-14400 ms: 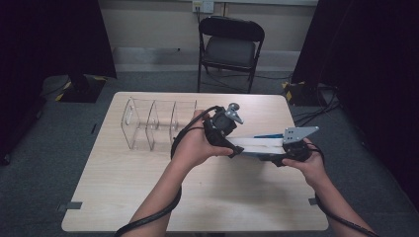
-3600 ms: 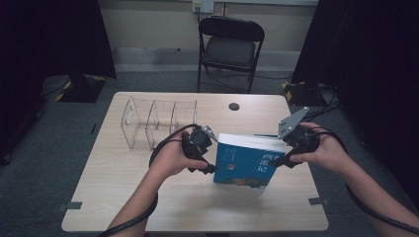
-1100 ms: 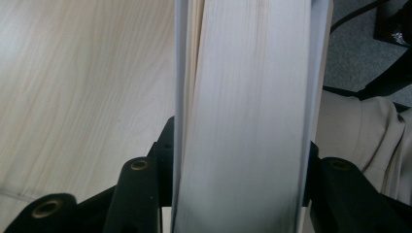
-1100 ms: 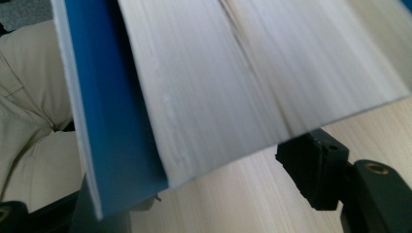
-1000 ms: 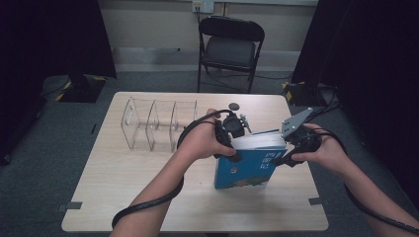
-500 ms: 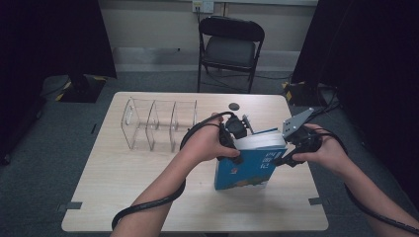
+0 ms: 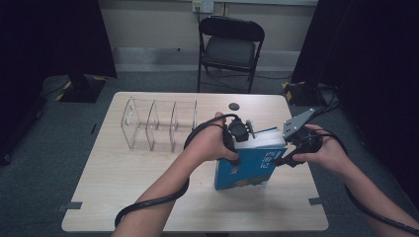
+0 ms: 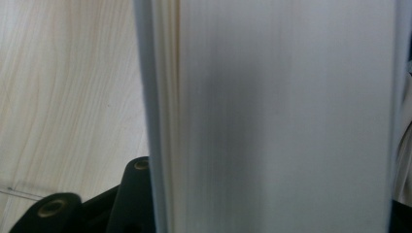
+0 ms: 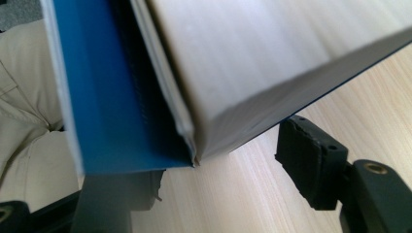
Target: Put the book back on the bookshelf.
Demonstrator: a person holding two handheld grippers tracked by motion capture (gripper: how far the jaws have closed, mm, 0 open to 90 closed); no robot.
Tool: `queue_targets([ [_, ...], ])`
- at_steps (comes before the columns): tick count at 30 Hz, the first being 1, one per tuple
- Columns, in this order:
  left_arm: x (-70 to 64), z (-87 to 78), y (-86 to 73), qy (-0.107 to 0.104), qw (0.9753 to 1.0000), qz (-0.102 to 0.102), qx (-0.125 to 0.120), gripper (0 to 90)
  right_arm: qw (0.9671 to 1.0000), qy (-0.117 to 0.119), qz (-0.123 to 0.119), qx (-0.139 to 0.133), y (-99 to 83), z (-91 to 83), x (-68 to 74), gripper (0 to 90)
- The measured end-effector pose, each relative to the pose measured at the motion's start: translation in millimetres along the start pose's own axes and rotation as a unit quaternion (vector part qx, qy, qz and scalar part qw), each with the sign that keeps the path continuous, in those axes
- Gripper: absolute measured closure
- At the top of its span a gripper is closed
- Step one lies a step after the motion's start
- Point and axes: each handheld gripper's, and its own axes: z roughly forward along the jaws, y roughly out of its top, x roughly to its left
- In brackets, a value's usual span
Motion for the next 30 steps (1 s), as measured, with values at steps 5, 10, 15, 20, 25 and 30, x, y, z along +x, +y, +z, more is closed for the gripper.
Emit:
queue_targets([
  [5,-1.3,0.2,0.6,0.004,1.0,-0.007,0.005,55.8,1.0,0.0,0.004,-0.008,-3.5,-0.8,1.8,36.8],
  [10,-4.9,-0.2,0.0,0.01,0.9999,-0.008,0.002,58.8,0.9998,-0.003,0.013,-0.017,-12.1,-0.8,2.0,32.0],
  [15,-6.3,-0.5,-0.5,0.016,0.9997,-0.019,0.0,60.3,0.999,-0.012,0.028,-0.031,-23.0,2.7,0.9,21.0],
  [20,-6.8,-0.5,-0.7,0.02,0.9996,-0.021,-0.001,60.5,0.9979,-0.013,0.045,-0.045,-38.3,10.9,0.3,15.7],
  [25,-7.7,-1.0,-0.5,0.028,0.9992,-0.027,-0.003,61.0,0.9955,-0.021,0.067,-0.064,-54.7,26.4,3.5,14.4],
  [30,-8.9,-1.7,-1.6,0.029,0.9991,-0.032,-0.002,61.2,0.9937,-0.023,0.081,-0.073,-70.7,45.9,8.2,13.8],
])
